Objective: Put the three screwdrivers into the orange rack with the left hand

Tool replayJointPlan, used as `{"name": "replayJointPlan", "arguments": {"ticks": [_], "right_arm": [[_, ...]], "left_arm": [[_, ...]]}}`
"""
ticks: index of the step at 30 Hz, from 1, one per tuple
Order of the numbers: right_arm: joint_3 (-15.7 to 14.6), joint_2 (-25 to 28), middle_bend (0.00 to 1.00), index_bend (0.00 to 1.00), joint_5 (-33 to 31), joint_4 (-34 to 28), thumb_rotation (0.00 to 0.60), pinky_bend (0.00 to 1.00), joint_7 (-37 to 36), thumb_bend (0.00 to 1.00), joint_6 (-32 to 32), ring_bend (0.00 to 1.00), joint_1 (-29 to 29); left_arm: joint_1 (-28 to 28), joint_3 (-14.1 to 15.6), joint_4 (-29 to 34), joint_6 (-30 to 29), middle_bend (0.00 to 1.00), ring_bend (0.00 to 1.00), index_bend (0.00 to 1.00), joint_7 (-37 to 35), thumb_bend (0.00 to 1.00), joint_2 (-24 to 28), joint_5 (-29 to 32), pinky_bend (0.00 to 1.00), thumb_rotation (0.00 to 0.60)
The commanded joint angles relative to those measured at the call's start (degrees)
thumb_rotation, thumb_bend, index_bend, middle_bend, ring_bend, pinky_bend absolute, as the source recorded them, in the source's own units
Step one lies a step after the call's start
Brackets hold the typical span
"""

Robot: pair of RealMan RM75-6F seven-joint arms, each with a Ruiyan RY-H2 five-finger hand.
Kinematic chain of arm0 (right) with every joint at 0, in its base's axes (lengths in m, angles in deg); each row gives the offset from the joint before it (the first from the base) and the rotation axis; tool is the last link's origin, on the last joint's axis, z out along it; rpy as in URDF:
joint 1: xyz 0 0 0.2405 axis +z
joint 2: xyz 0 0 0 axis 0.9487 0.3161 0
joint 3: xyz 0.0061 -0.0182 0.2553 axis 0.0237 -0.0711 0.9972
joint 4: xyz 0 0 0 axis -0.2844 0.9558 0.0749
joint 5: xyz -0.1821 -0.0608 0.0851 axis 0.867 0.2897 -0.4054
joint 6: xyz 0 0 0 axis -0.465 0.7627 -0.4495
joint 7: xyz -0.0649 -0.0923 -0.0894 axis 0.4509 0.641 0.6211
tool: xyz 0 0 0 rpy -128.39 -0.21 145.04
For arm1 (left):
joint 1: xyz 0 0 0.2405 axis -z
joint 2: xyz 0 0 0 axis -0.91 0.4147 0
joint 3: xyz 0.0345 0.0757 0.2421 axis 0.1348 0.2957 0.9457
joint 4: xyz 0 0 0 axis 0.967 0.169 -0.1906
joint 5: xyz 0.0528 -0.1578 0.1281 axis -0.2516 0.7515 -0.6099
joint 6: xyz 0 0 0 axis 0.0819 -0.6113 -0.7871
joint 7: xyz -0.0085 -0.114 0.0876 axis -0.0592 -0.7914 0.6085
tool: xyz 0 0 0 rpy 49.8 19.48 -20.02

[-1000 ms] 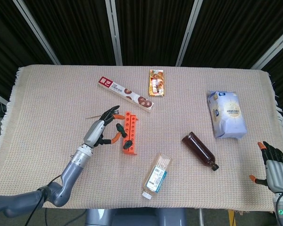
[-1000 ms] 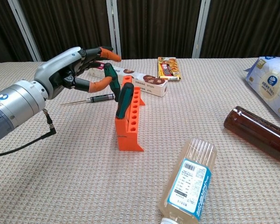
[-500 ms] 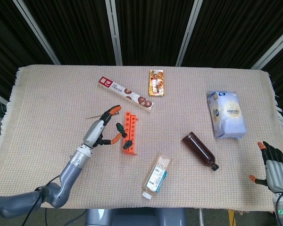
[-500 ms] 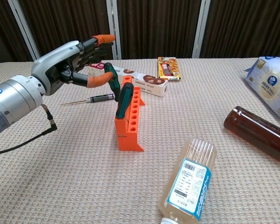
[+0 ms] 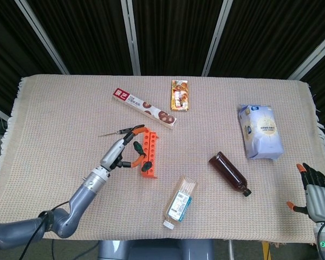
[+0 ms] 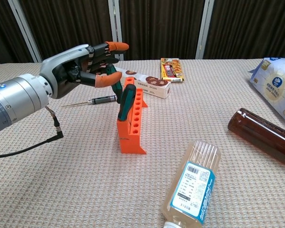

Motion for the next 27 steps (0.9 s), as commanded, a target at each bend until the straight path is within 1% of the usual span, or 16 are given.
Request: {"name": "replayJointPlan", "arguments": {"ticks": [1, 5, 11, 16, 24, 27], "right_arm": [[0.0, 0.0, 0.00, 0.00, -0.1, 0.0, 0.600, 0.00, 0.0, 0.00, -0.1, 0.00, 0.0], [0.1, 0.0, 0.00, 0.00, -0.1, 0.0, 0.600, 0.00, 0.0, 0.00, -0.1, 0.00, 0.1], [0.1, 0.0, 0.00, 0.00, -0.3, 0.0, 0.600, 0.00, 0.0, 0.00, -0.2, 0.00, 0.1], [0.1, 0.0, 0.00, 0.00, -0.3, 0.1, 0.600, 0.00, 0.0, 0.00, -0.3, 0.00, 0.1], [0.1, 0.0, 0.00, 0.00, -0.4, 0.1, 0.600, 0.00, 0.0, 0.00, -0.3, 0.00, 0.1], [0.1, 0.0, 0.00, 0.00, -0.4, 0.1, 0.600, 0.00, -0.1, 0.00, -0.4, 0.00, 0.1]], "left_arm": [[0.3, -0.2, 0.8, 1.3, 0.08, 0.00, 0.17, -1.7, 0.46, 0.3, 0.5, 0.15, 0.600], [0.5, -0.1, 1.0, 2.1, 0.14, 0.04, 0.19, -2.5, 0.48, 0.5, 0.4, 0.19, 0.600], [0.8, -0.2, 1.0, 3.0, 0.15, 0.04, 0.20, -4.0, 0.49, 0.3, 0.6, 0.19, 0.600], [1.0, -0.2, 1.4, 4.1, 0.16, 0.05, 0.22, -7.0, 0.50, 0.7, 0.1, 0.21, 0.600], [0.7, -0.1, 1.3, 2.8, 0.16, 0.05, 0.22, -7.3, 0.50, 0.6, -0.8, 0.21, 0.600], [0.3, -0.3, 1.1, 1.5, 0.14, 0.03, 0.19, -7.1, 0.50, 0.6, -0.9, 0.21, 0.600]]}}
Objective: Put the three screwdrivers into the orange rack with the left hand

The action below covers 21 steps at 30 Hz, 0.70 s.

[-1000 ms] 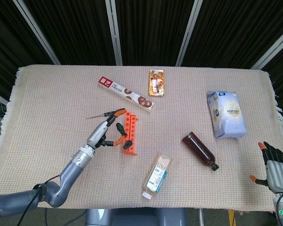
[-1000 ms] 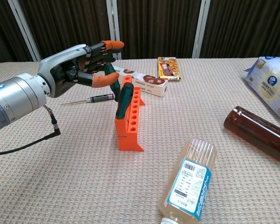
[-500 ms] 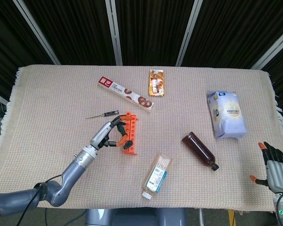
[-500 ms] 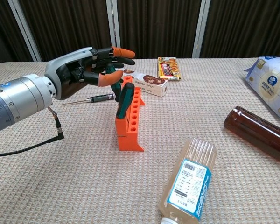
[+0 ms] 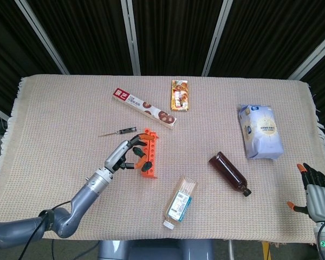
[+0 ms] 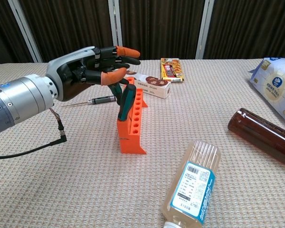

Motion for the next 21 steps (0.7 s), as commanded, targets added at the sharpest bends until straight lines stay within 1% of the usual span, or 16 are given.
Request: {"name": "replayJointPlan", "arguments": {"ticks": [1, 4, 6, 12, 15, 17, 18, 19, 21], "right_arm": [[0.0, 0.0, 0.00, 0.00, 0.0, 0.1, 0.600, 0.00, 0.0, 0.00, -0.1, 0.00, 0.0], [0.0, 0.0, 0.00, 0.00, 0.0, 0.1, 0.600, 0.00, 0.0, 0.00, -0.1, 0.00, 0.0], [0.0, 0.0, 0.00, 0.00, 0.0, 0.1, 0.600, 0.00, -0.1, 0.00, -0.1, 0.00, 0.0], [-0.1, 0.0, 0.00, 0.00, 0.3, 0.2, 0.600, 0.00, -0.2, 0.00, -0.1, 0.00, 0.1], [-0.1, 0.0, 0.00, 0.00, 0.3, 0.2, 0.600, 0.00, -0.3, 0.00, -0.2, 0.00, 0.1], [-0.1, 0.0, 0.00, 0.00, 0.4, 0.3, 0.600, 0.00, -0.4, 0.00, -0.1, 0.00, 0.1], [-0.2, 0.0, 0.00, 0.00, 0.4, 0.4, 0.600, 0.00, -0.5, 0.00, -0.1, 0.00, 0.1], [-0.2, 0.0, 0.00, 0.00, 0.5, 0.4, 0.600, 0.00, -0.6, 0.00, -0.2, 0.00, 0.1], [-0.2, -0.1, 0.00, 0.00, 0.6, 0.6, 0.600, 0.00, -0.7, 0.00, -0.3, 0.00, 0.2]], "left_arm": [[-0.4, -0.4, -0.5, -1.6, 0.13, 0.02, 0.17, 0.5, 0.50, 0.0, -0.3, 0.20, 0.600], [-0.8, -0.5, -1.8, -4.5, 0.10, 0.00, 0.11, 3.2, 0.50, -0.1, -2.1, 0.16, 0.600], [-0.9, -0.3, -2.6, -6.6, 0.09, 0.00, 0.10, 5.1, 0.50, 0.0, -3.7, 0.13, 0.600], [-2.0, -1.0, -2.9, -12.2, 0.09, 0.00, 0.12, 11.0, 0.49, 0.5, -5.6, 0.08, 0.600], [-2.5, -1.4, -2.9, -13.7, 0.08, 0.00, 0.16, 14.1, 0.48, 1.1, -5.3, 0.07, 0.600], [-2.9, -1.7, -3.7, -14.8, 0.07, 0.00, 0.22, 18.6, 0.48, 1.5, -4.7, 0.06, 0.600], [-3.1, -1.6, -4.3, -14.9, 0.07, 0.00, 0.24, 22.3, 0.48, 2.0, -4.1, 0.06, 0.600], [-3.2, -1.4, -6.0, -14.6, 0.07, 0.00, 0.26, 28.0, 0.48, 2.8, -3.5, 0.06, 0.600], [-3.1, -1.4, -6.4, -13.5, 0.06, 0.00, 0.28, 35.2, 0.48, 3.6, -1.4, 0.06, 0.600]]}}
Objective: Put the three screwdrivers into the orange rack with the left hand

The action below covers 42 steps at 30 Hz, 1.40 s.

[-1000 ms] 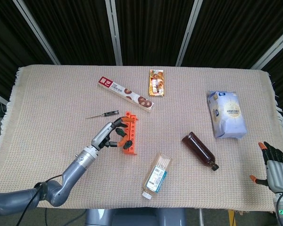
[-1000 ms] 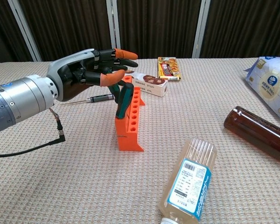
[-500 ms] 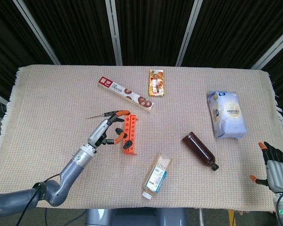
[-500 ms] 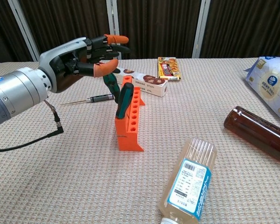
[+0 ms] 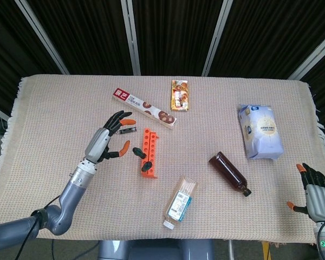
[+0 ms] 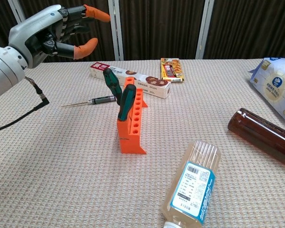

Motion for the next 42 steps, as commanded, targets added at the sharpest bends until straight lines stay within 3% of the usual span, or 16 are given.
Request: {"name": "replayJointPlan", "arguments": {"ticks": [1, 6, 11, 16, 24, 33, 42], "right_arm": [[0.0, -0.1, 0.00, 0.00, 0.1, 0.2, 0.600, 0.00, -0.2, 0.00, -0.1, 0.00, 0.1], [-0.1, -0.3, 0.00, 0.00, 0.7, 0.3, 0.600, 0.00, -0.3, 0.00, -0.3, 0.00, 0.4], [-0.2, -0.2, 0.00, 0.00, 1.2, 0.1, 0.600, 0.00, -0.2, 0.00, 0.0, 0.00, 0.5], [-0.2, 0.3, 0.00, 0.00, 1.7, -0.5, 0.600, 0.00, 0.2, 0.00, 0.5, 0.00, 0.5], [-0.3, 0.7, 0.00, 0.00, 1.7, -1.2, 0.600, 0.00, 0.5, 0.00, 1.7, 0.00, -0.2], [-0.3, 1.2, 0.00, 0.00, 1.2, -1.4, 0.600, 0.00, 0.3, 0.00, 2.4, 0.00, -0.9], [-0.3, 1.4, 0.00, 0.00, 0.9, -0.9, 0.600, 0.00, -0.8, 0.00, 2.9, 0.00, -1.5]], "left_arm": [[-0.3, 0.0, -2.8, 1.1, 0.06, 0.00, 0.29, 17.9, 0.48, 2.5, 4.0, 0.06, 0.600], [1.8, 0.0, -4.9, 7.1, 0.04, 0.00, 0.30, 34.9, 0.48, 4.2, 10.9, 0.05, 0.600], [5.1, -0.9, -6.5, 12.6, 0.03, 0.00, 0.31, 45.7, 0.49, 3.9, 18.2, 0.03, 0.600], [10.2, -1.1, -11.1, 18.0, 0.02, 0.00, 0.34, 56.6, 0.48, 1.8, 25.7, 0.01, 0.600], [18.9, -0.6, -18.9, 23.3, 0.00, 0.00, 0.33, 71.7, 0.35, -4.3, 37.5, 0.00, 0.600], [24.8, 0.3, -26.7, 24.0, 0.00, 0.00, 0.34, 78.5, 0.32, -12.1, 43.7, 0.00, 0.600], [26.9, -0.1, -34.3, 24.2, 0.00, 0.00, 0.35, 77.7, 0.32, -18.0, 44.8, 0.00, 0.600]]}}
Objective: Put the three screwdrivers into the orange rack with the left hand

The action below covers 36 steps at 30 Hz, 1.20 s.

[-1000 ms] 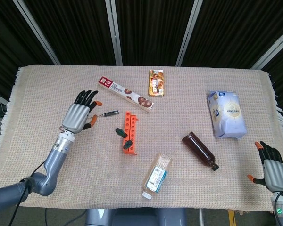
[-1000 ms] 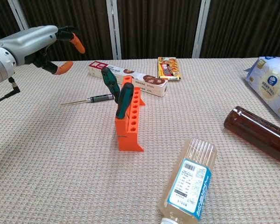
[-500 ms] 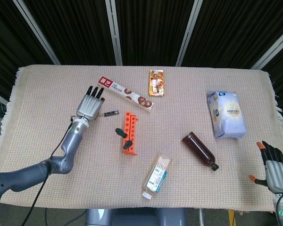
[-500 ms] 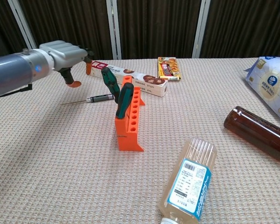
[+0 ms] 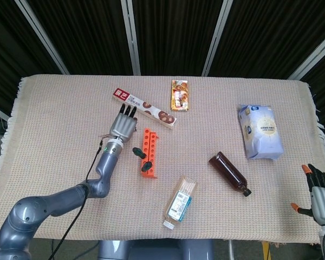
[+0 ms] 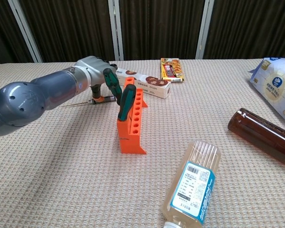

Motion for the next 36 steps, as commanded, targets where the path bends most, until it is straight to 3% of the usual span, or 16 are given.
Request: {"name": "replayJointPlan", "arguments": {"ticks": [1, 18, 36], "right_arm": [[0.0, 0.1, 0.00, 0.00, 0.0, 0.1, 0.600, 0.00, -0.2, 0.00, 0.1, 0.00, -0.1], [0.2, 0.2, 0.00, 0.00, -0.5, 0.0, 0.600, 0.00, -0.2, 0.00, 0.2, 0.00, -0.5], [0.4, 0.1, 0.01, 0.00, -0.8, 0.2, 0.600, 0.00, -0.1, 0.00, -0.5, 0.00, -0.3]], "left_arm": [[0.5, -0.3, -2.1, 0.3, 0.00, 0.00, 0.35, -1.2, 0.32, -1.6, 0.2, 0.00, 0.600], [0.1, -2.4, -11.7, 4.7, 0.00, 0.00, 0.37, -9.3, 0.32, -7.3, -1.2, 0.00, 0.600], [-2.5, -2.0, -5.7, 2.8, 0.00, 0.00, 0.41, -14.2, 0.32, -3.4, -6.1, 0.00, 0.600]]}}
